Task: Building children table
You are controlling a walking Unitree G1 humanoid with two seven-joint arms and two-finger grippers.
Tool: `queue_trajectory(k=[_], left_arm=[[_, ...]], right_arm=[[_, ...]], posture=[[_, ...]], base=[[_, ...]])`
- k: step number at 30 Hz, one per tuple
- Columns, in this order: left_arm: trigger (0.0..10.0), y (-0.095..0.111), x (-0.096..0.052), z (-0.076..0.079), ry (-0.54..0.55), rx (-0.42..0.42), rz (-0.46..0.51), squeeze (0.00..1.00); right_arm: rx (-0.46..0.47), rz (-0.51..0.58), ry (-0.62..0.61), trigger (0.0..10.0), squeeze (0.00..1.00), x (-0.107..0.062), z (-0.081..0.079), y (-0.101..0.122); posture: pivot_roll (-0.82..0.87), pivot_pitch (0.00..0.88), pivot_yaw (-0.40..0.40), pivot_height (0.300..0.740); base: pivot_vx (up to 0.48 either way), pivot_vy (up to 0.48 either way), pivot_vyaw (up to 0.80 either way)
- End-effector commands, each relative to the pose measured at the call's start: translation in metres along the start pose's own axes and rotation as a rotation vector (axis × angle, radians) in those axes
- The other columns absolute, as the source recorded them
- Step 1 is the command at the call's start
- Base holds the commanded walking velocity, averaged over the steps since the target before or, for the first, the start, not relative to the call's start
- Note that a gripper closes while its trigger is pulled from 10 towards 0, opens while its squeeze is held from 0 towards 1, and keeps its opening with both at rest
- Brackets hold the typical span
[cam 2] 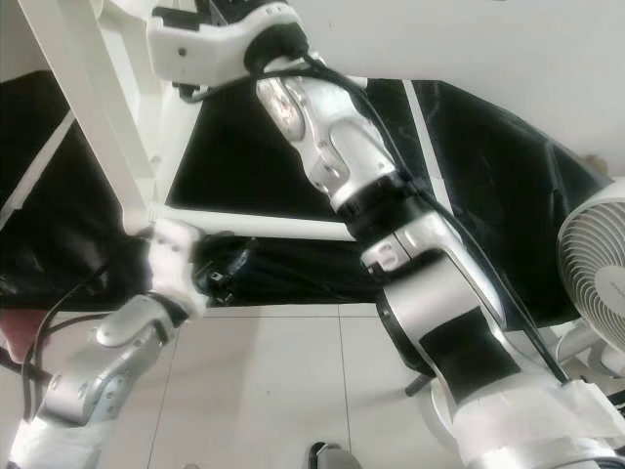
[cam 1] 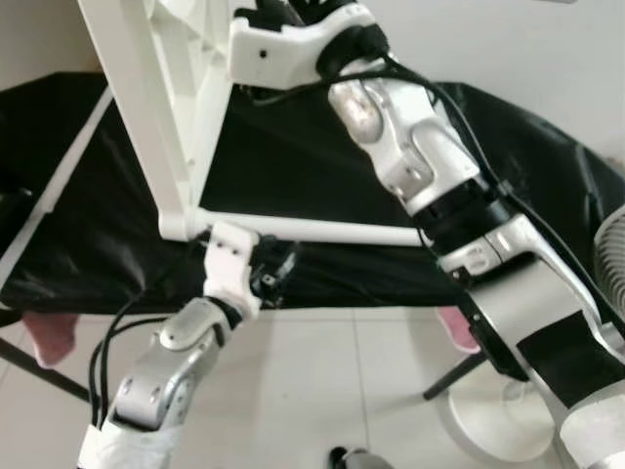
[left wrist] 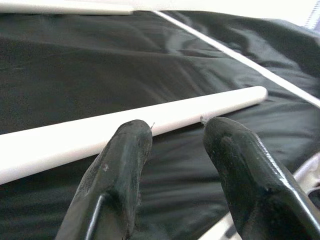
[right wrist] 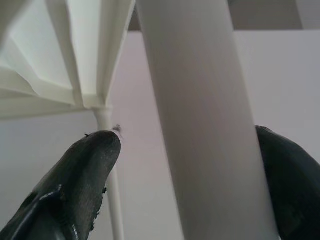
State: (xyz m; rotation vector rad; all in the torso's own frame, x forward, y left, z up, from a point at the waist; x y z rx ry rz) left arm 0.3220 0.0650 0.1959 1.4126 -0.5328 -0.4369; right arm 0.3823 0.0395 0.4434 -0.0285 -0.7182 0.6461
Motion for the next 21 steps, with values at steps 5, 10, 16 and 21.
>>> queue_trajectory(k=[5,10,16,21], left_arm=[[10.0,-0.002,0.005,0.016,-0.126,-0.024,-0.025,0.00],[10.0,0.000,0.006,0.018,-0.129,-0.067,-0.015,0.00],[10.0,-0.004,0.009,0.019,-0.117,-0.073,-0.024,0.00],[10.0,-0.005,0.010,0.019,-0.115,-0.081,-0.024,0.00]], right_arm=[[-0.008,-0.047,-0.014,10.0,0.00,0.009,0.004,-0.004],[-0.011,-0.108,0.021,4.7,0.00,0.013,0.000,-0.014],[0.113,-0.179,0.029,0.0,0.00,0.009,-0.003,-0.027],[0.229,-0.238,0.013,0.0,0.00,0.005,-0.002,-0.039]], posture=[[-0.08,0.123,-0.002,0.740],[-0.08,0.126,-0.003,0.740],[-0.08,0.130,-0.014,0.740],[-0.08,0.133,-0.013,0.740]], base=[[0.000,0.000,0.00],[0.000,0.000,0.00],[0.000,0.000,0.00],[0.000,0.000,0.00]])
Point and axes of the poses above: a point about 5 cm out from each wrist's last joint towards the gripper, its own x axis pointing out of the wrist towards the gripper, its own y axis along the axis of the wrist's last joint, z = x × y, the point moved 6 cm from there along x, pointing out of the wrist towards the gripper, and after that the axes turned 6 degrees about -x, right-handed, at the moved point
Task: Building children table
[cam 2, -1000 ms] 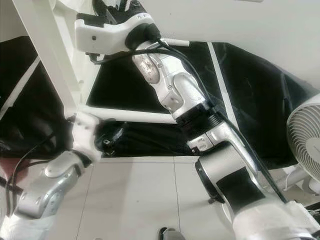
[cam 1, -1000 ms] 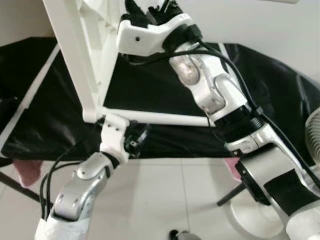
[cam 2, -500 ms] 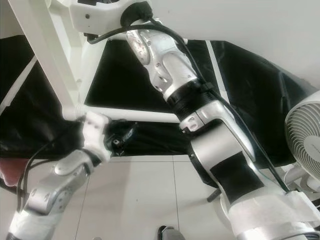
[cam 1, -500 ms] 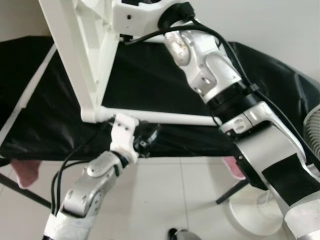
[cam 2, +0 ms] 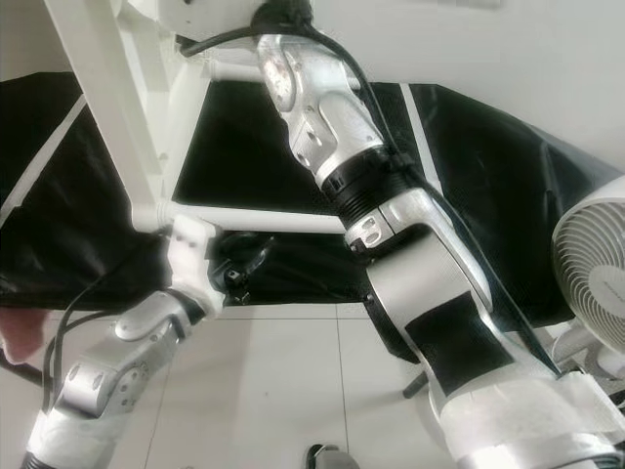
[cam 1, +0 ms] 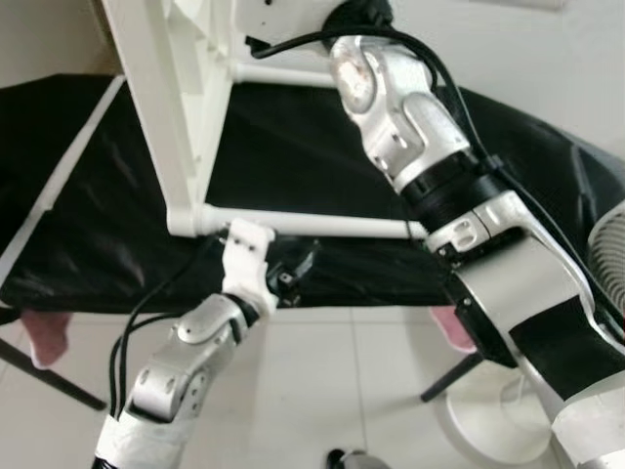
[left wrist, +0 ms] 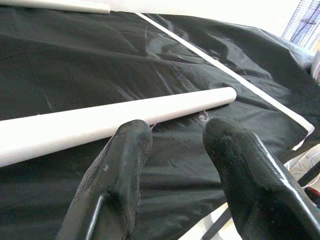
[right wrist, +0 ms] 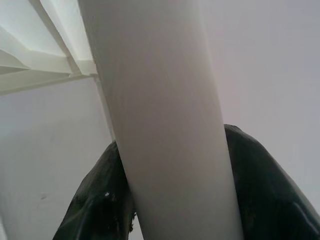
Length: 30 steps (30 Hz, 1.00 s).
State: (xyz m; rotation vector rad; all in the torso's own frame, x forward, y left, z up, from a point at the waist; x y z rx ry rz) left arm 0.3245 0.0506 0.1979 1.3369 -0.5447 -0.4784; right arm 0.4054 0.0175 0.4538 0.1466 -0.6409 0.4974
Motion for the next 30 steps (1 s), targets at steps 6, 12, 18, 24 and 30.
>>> queue_trajectory(k=[6,12,18,24,30], left_arm=[[10.0,0.001,0.042,0.006,0.048,-0.017,0.029,0.00],[10.0,0.017,0.078,-0.019,0.255,0.076,0.088,0.00],[10.0,0.043,0.086,-0.096,0.630,0.229,0.101,0.00],[10.0,0.061,0.060,-0.151,0.929,0.477,0.021,0.00],[10.0,0.095,-0.003,-0.212,1.340,0.574,-0.018,0.00]], right_arm=[[0.151,-0.073,-0.023,0.0,0.00,-0.004,0.007,-0.020],[0.207,-0.075,-0.025,0.0,0.00,-0.005,0.011,-0.021],[0.395,-0.093,-0.055,0.0,0.00,-0.010,0.034,-0.033],[0.561,-0.114,-0.111,0.0,0.00,-0.018,0.058,-0.051],[0.770,-0.132,-0.187,0.0,0.00,-0.032,0.085,-0.078]], posture=[[-0.09,0.154,-0.013,0.740],[-0.10,0.164,-0.011,0.740],[-0.13,0.189,0.005,0.740],[-0.16,0.201,0.027,0.740],[-0.17,0.216,0.056,0.740]], base=[[0.000,0.000,0.00],[0.000,0.000,0.00],[0.000,0.000,0.00],[0.000,0.000,0.00],[0.000,0.000,0.00]])
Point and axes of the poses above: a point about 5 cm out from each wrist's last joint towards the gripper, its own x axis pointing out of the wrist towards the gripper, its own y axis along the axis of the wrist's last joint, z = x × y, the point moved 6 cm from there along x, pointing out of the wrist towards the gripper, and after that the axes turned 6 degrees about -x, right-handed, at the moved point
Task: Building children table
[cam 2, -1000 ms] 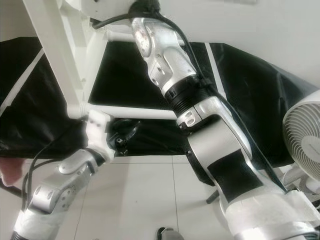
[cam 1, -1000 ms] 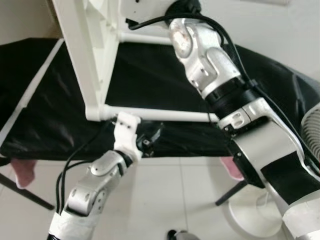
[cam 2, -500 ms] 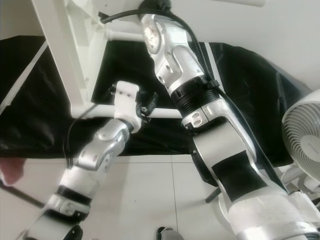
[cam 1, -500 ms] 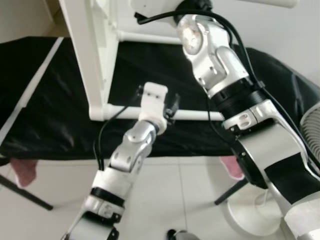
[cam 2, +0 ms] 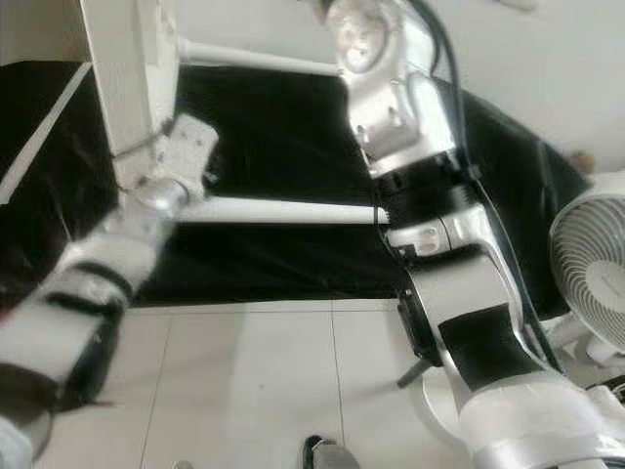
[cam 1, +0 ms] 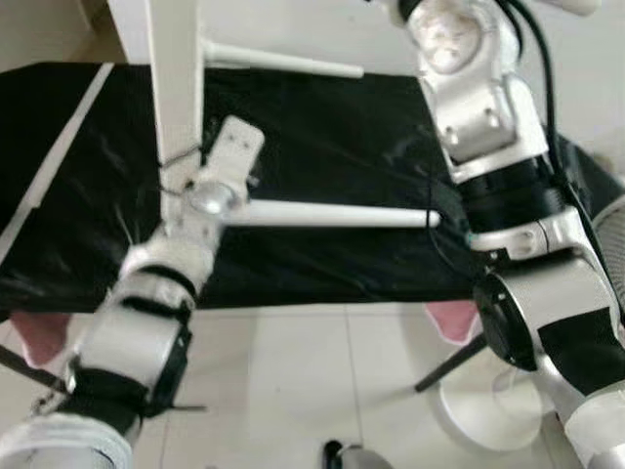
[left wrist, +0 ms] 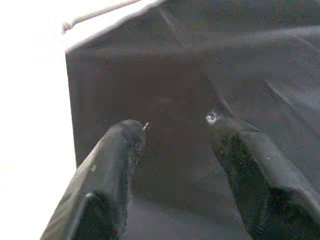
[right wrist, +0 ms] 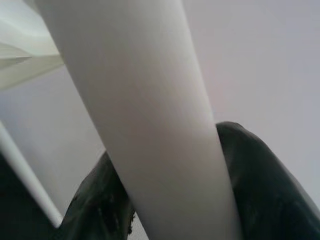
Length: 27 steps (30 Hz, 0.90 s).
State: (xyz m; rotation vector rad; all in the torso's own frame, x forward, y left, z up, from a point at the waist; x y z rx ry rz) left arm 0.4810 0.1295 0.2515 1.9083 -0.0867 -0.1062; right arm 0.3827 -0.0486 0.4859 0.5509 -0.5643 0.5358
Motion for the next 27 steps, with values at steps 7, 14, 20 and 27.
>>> queue_trajectory(k=[7,14,20,27], left_arm=[[10.0,-0.004,-0.053,-0.131,0.974,0.199,-0.046,0.00],[10.0,0.180,-0.085,-0.168,1.092,0.268,0.378,0.00],[10.0,0.244,-0.091,-0.137,0.962,0.164,0.547,0.00],[10.0,0.290,-0.073,-0.002,0.506,0.158,0.687,0.00]], right_arm=[[0.570,-0.008,-0.252,0.0,0.00,-0.022,0.074,-0.024],[0.804,-0.401,-0.433,0.0,0.00,-0.086,0.073,-0.172],[0.951,-0.579,-0.374,0.0,0.00,-0.120,0.019,-0.219],[1.163,-0.732,-0.123,10.0,0.00,-0.141,-0.090,-0.229]], posture=[[-0.17,0.232,0.055,0.740],[-0.09,0.239,0.031,0.740],[-0.08,0.229,0.041,0.740],[-0.06,0.228,0.042,0.740]], base=[[0.000,0.000,0.00],[0.000,0.000,0.00],[0.000,0.000,0.00],[0.000,0.000,0.00]])
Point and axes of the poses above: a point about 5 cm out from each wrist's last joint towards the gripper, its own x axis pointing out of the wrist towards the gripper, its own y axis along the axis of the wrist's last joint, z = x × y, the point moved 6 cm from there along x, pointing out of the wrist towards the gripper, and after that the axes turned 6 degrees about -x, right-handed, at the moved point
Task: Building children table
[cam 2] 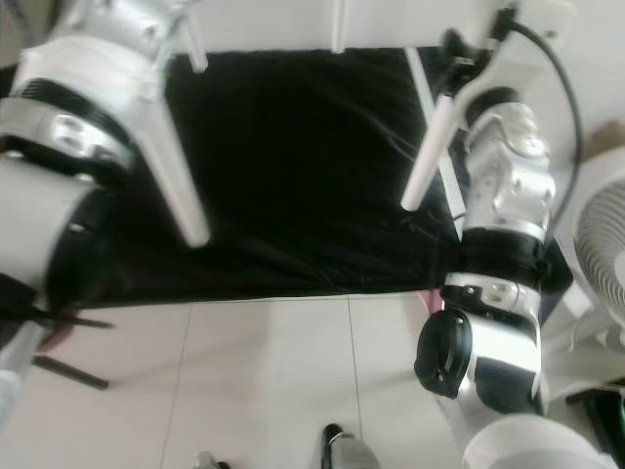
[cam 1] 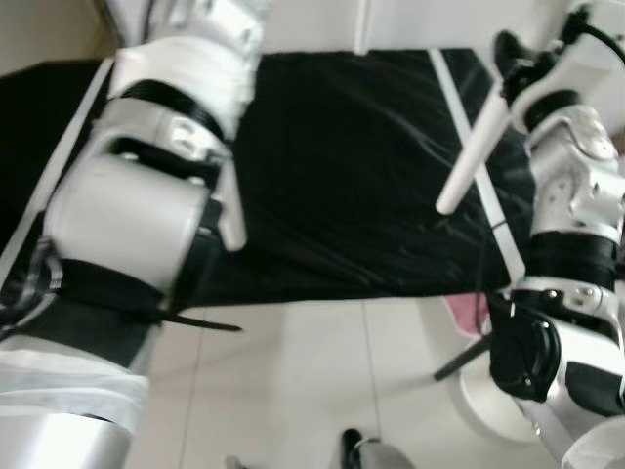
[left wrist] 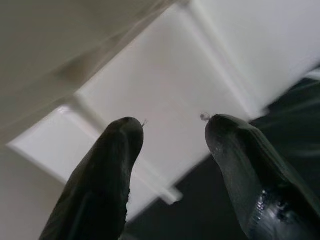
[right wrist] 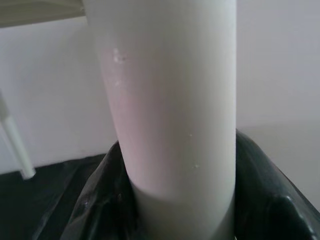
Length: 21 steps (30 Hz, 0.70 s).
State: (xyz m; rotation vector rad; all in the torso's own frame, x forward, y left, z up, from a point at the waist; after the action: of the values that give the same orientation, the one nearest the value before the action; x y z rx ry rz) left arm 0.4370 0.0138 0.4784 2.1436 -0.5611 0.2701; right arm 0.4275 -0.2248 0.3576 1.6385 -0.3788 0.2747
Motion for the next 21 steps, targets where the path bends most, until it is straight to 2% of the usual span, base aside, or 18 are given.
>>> queue_trajectory(k=[1,2,3,5,6,7,9,10,11,12,14,15,18,19,20,21], left_arm=[[10.0,0.026,-0.010,-0.002,0.340,-0.072,0.126,0.00],[10.0,0.026,-0.010,-0.002,0.340,-0.072,0.126,0.00],[10.0,0.019,-0.011,0.013,0.299,-0.088,0.120,0.00],[10.0,0.019,-0.011,0.013,0.299,-0.088,0.120,0.00],[10.0,0.008,-0.010,0.032,0.216,-0.139,0.089,0.00],[10.0,0.000,-0.012,0.052,0.116,-0.213,0.090,0.00],[10.0,0.000,-0.012,0.052,0.116,-0.213,0.090,0.00],[10.0,-0.006,-0.015,0.070,0.000,-0.303,0.091,0.17],[10.0,-0.008,-0.020,0.087,-0.136,-0.429,0.105,1.00],[10.0,-0.007,-0.025,0.094,-0.208,-0.498,0.137,1.00],[10.0,-0.007,-0.025,0.094,-0.208,-0.498,0.137,1.00],[10.0,-0.005,-0.032,0.103,-0.290,-0.543,0.157,1.00],[10.0,-0.003,-0.038,0.109,-0.341,-0.567,0.177,1.00],[10.0,-0.004,-0.046,0.119,-0.406,-0.586,0.182,1.00],[10.0,-0.004,-0.046,0.119,-0.406,-0.586,0.182,1.00],[10.0,-0.008,-0.055,0.126,-0.445,-0.601,0.177,1.00]], right_arm=[[0.122,-0.331,0.016,10.0,0.00,-0.024,-0.020,-0.108],[0.122,-0.331,0.016,10.0,0.00,-0.024,-0.020,-0.108],[0.121,-0.320,0.012,10.0,0.00,-0.025,-0.021,-0.107],[0.121,-0.320,0.012,10.0,0.00,-0.025,-0.021,-0.107],[0.106,-0.308,0.005,10.0,0.00,-0.027,-0.020,-0.107],[0.066,-0.292,0.008,10.0,0.91,-0.029,-0.019,-0.104],[0.066,-0.292,0.008,10.0,0.91,-0.029,-0.019,-0.104],[0.070,-0.273,-0.001,10.0,1.00,-0.030,-0.018,-0.102],[0.047,-0.250,-0.008,10.0,1.00,-0.032,-0.017,-0.098],[0.041,-0.232,-0.020,10.0,1.00,-0.033,-0.015,-0.095],[0.041,-0.232,-0.020,10.0,1.00,-0.033,-0.015,-0.095],[0.036,-0.213,-0.034,10.0,1.00,-0.034,-0.013,-0.092],[0.028,-0.195,-0.050,10.0,1.00,-0.035,-0.011,-0.090],[0.018,-0.175,-0.063,10.0,1.00,-0.036,-0.009,-0.087],[0.018,-0.175,-0.063,10.0,1.00,-0.036,-0.009,-0.087],[0.012,-0.148,-0.083,10.0,1.00,-0.038,-0.006,-0.083]], posture=[[-0.06,0.237,0.045,0.740],[-0.06,0.237,0.045,0.740],[-0.06,0.237,0.045,0.740],[-0.06,0.237,0.045,0.740],[-0.06,0.239,0.048,0.740],[-0.06,0.242,0.046,0.740],[-0.06,0.242,0.046,0.740],[-0.06,0.242,0.044,0.740],[-0.06,0.241,0.042,0.740],[-0.06,0.242,0.040,0.740],[-0.06,0.242,0.040,0.740],[-0.05,0.242,0.037,0.740],[-0.05,0.242,0.034,0.740],[-0.05,0.243,0.034,0.740],[-0.05,0.243,0.034,0.740],[-0.05,0.245,0.033,0.740]], base=[[0.000,0.000,0.00],[0.000,0.000,0.00],[0.000,0.000,0.00],[0.000,0.000,0.00],[0.000,0.000,0.00],[0.000,0.000,0.00],[0.000,0.000,0.00],[0.000,0.000,0.00],[0.000,0.000,0.00],[0.000,0.000,0.00],[0.000,0.000,0.00],[0.000,0.000,0.00],[0.000,0.000,0.00],[0.000,0.000,0.00],[0.000,0.000,0.00],[0.000,0.000,0.00]])
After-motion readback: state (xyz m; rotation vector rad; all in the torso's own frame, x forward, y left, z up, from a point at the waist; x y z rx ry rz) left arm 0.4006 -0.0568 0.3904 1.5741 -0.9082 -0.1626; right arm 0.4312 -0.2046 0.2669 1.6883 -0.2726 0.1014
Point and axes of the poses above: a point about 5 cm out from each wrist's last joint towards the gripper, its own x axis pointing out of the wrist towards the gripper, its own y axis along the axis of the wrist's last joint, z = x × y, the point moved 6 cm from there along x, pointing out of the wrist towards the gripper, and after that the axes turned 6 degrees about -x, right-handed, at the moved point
